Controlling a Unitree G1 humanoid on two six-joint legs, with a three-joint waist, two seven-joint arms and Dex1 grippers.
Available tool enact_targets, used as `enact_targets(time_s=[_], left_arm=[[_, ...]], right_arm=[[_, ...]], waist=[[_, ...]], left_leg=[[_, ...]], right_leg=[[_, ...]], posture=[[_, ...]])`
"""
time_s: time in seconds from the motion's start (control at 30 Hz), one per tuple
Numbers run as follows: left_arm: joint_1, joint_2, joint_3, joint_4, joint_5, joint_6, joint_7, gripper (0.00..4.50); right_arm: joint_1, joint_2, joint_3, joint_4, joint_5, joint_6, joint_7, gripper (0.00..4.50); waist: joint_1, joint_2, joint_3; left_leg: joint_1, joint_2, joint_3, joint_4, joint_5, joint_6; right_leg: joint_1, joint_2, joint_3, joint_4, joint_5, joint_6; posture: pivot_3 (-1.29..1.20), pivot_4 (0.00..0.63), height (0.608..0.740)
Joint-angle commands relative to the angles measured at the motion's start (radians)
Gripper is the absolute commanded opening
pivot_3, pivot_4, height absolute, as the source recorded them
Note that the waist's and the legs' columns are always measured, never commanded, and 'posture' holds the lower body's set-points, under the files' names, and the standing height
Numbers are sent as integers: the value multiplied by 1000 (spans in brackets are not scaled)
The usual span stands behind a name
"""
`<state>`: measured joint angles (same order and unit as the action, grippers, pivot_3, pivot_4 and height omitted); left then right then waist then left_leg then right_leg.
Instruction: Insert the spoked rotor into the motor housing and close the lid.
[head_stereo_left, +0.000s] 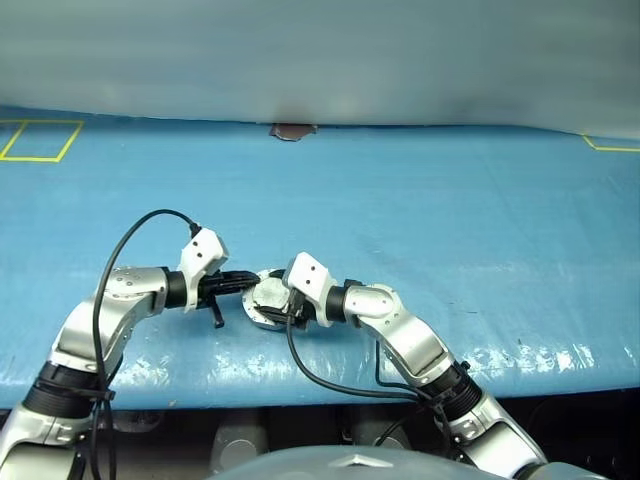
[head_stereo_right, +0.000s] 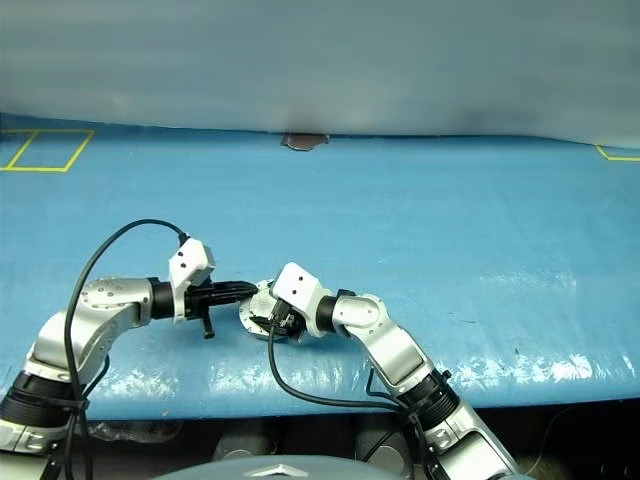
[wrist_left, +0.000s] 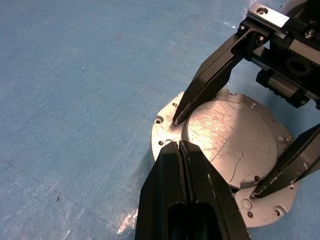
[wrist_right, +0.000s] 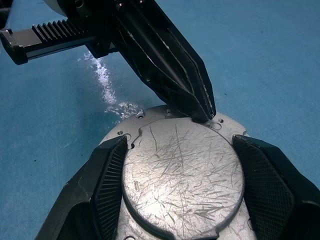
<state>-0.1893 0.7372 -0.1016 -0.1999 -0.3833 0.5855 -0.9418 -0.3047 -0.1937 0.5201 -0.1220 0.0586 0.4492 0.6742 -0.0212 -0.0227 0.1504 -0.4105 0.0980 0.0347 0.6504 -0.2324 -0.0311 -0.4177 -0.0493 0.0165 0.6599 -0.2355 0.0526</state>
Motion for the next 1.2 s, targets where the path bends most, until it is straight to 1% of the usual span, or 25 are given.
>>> enact_targets(time_s=[0.03, 0.2, 0.27, 0.33, 0.37, 0.57, 0.67, 0.73, 0.8, 0.9, 0.93, 1.0, 1.1, 1.2], left_arm=[[-14, -11, -38, -18, 6, 13, -19, 0], [-21, -7, -65, -16, 22, 34, -33, 0], [-23, -8, -70, -15, 23, 34, -39, 0], [-23, -10, -73, -15, 26, 34, -43, 0], [-23, -11, -74, -14, 28, 33, -43, 0], [-30, -16, -88, -6, 35, 22, -49, 0], [-38, -18, -94, 4, 40, 13, -56, 0], [-44, -18, -98, 9, 42, 6, -61, 0], [-48, -18, -100, 12, 43, 3, -65, 0], [-50, -18, -101, 16, 46, -1, -72, 0], [-50, -18, -101, 16, 47, -3, -74, 0], [-48, -19, -98, 16, 50, -4, -76, 0], [-39, -17, -92, 9, 51, -2, -76, 0], [-30, -14, -83, 2, 48, 1, -73, 0]], right_arm=[[14, -4, 4, 9, -7, 25, -5, 3043], [33, -23, -13, -25, 19, 48, 16, 3043], [51, -39, -28, -53, 27, 58, 17, 3767], [79, -65, -45, -93, 39, 73, 17, 4330], [96, -80, -56, -117, 46, 83, 15, 4446], [232, -200, -144, -324, 91, 167, 9, 4446], [301, -243, -226, -448, 172, 251, 9, 4446], [334, -235, -298, -508, 244, 322, -12, 4446], [348, -205, -359, -542, 311, 395, -44, 4446], [324, -81, -467, -569, 425, 628, -160, 4446], [307, -36, -494, -567, 462, 691, -187, 4446], [266, 93, -557, -539, 527, 806, -255, 4446], [215, 274, -638, -490, 582, 953, -338, 4446], [179, 399, -705, -443, 616, 1051, -397, 4446]], waist=[[1, 0, 0], [4, 0, 0], [8, 0, 0], [12, 0, 0], [13, 0, 0], [17, 0, -1], [20, 0, -1], [19, 0, -1], [18, 0, -1], [17, 0, -1], [16, 0, -1], [15, 0, -1], [13, 0, 0], [15, 0, -1]], left_leg=[[0, 0, 0, 0, 0, 0], [0, 0, 0, 0, 0, 0], [0, 0, 0, 0, 0, 0], [-1, 0, 0, 0, 0, 0], [0, 0, 0, 0, -1, 0], [0, 0, 0, 0, -1, -1], [0, 0, 0, 0, -1, -1], [-1, 0, 0, 1, -1, -1], [0, 0, 0, 1, -1, -1], [0, 0, -1, 1, -1, -1], [0, 0, -1, 1, -1, -1], [-1, 0, -1, 0, -1, -1], [-1, 0, -2, 0, -1, -1], [-2, -1, -2, 0, -1, -1]], right_leg=[[0, 0, 0, 0, 0, 0], [0, 0, 0, 0, 0, 0], [0, 0, 0, 0, 0, -1], [0, 0, 0, -1, 0, -1], [1, 0, 0, -1, 0, -1], [1, 0, 0, -1, -1, 0], [1, 0, 0, -1, -1, 0], [1, 0, 0, -1, -1, 0], [1, 0, 0, -1, -2, 1], [1, 0, 0, -1, -3, 3], [1, 0, 0, -1, -2, 3], [1, 0, 0, -1, 0, -1], [0, 0, 0, 0, 0, -2], [1, 0, 0, -2, 0, -1]], posture=[[0, 150, 740], [0, 150, 740], [0, 150, 740], [0, 150, 740], [0, 150, 740], [0, 150, 740], [0, 150, 740], [0, 150, 740], [0, 150, 740], [0, 150, 740], [0, 150, 740], [0, 150, 740], [0, 150, 740], [0, 150, 740]])
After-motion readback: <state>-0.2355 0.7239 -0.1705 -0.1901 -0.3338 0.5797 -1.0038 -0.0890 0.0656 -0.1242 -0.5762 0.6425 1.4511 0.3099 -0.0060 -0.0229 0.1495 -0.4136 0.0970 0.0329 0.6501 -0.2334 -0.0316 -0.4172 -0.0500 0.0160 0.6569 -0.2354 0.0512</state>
